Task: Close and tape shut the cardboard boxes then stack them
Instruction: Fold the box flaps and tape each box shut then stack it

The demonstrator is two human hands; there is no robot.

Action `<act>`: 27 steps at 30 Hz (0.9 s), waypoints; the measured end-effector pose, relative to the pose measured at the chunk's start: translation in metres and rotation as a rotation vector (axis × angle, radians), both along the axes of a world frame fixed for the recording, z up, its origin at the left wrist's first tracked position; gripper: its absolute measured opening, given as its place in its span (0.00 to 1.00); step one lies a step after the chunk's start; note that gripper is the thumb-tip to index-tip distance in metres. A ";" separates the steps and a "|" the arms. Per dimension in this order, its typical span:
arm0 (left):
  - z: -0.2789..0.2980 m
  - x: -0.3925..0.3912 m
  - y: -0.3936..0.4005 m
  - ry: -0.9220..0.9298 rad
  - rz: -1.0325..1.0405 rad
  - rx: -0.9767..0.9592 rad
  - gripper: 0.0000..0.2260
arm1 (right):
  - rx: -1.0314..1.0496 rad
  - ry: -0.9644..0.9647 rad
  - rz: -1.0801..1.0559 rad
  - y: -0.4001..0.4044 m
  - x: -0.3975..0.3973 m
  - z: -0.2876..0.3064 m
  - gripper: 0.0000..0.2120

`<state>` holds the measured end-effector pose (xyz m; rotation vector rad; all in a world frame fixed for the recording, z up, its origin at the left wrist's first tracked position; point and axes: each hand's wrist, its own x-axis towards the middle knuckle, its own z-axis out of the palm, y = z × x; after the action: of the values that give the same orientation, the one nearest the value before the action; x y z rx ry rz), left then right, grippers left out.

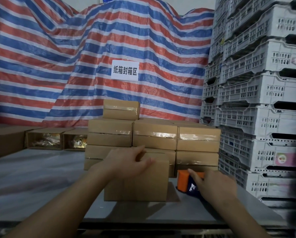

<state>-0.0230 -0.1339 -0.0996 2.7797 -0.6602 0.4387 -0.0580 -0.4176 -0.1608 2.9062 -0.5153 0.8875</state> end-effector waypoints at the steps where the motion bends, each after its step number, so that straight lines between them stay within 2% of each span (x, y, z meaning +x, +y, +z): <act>1: 0.003 0.001 0.003 0.081 -0.016 -0.107 0.34 | -0.004 -0.016 0.005 -0.001 0.000 -0.002 0.31; 3: 0.011 0.001 0.009 0.204 -0.063 -0.346 0.29 | -0.001 -0.045 0.035 -0.003 0.001 -0.007 0.30; 5: 0.017 0.002 0.014 0.254 -0.097 -0.484 0.23 | -0.049 -0.095 0.062 -0.006 0.005 -0.012 0.31; 9: 0.022 0.000 0.016 0.304 -0.102 -0.575 0.08 | -0.130 -0.004 0.134 -0.015 0.013 -0.013 0.24; 10: 0.025 -0.002 0.016 0.313 -0.102 -0.585 0.08 | -0.118 0.000 0.123 -0.017 0.016 -0.009 0.25; 12: 0.028 -0.003 0.015 0.333 -0.106 -0.603 0.10 | -0.055 -0.063 0.071 -0.021 0.020 0.002 0.33; 15: 0.028 -0.002 0.016 0.358 -0.127 -0.630 0.17 | 0.217 -0.226 0.127 -0.027 0.025 0.036 0.41; 18: 0.031 -0.001 0.019 0.388 -0.123 -0.709 0.20 | 0.475 -0.352 0.349 -0.014 0.025 0.087 0.39; 20: 0.035 -0.002 0.019 0.396 -0.107 -0.764 0.21 | 0.604 -0.362 0.482 0.012 0.027 0.122 0.35; 24: 0.037 -0.005 0.014 0.394 -0.069 -0.864 0.25 | 0.778 -0.097 0.647 0.069 0.039 0.172 0.25; 27: 0.040 -0.003 0.010 0.467 -0.045 -1.043 0.29 | 0.739 0.094 0.761 0.098 0.053 0.179 0.17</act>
<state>-0.0261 -0.1243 -0.0598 1.7613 -0.2494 0.0578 -0.0050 -0.3191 0.0178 3.8895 0.4252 0.6845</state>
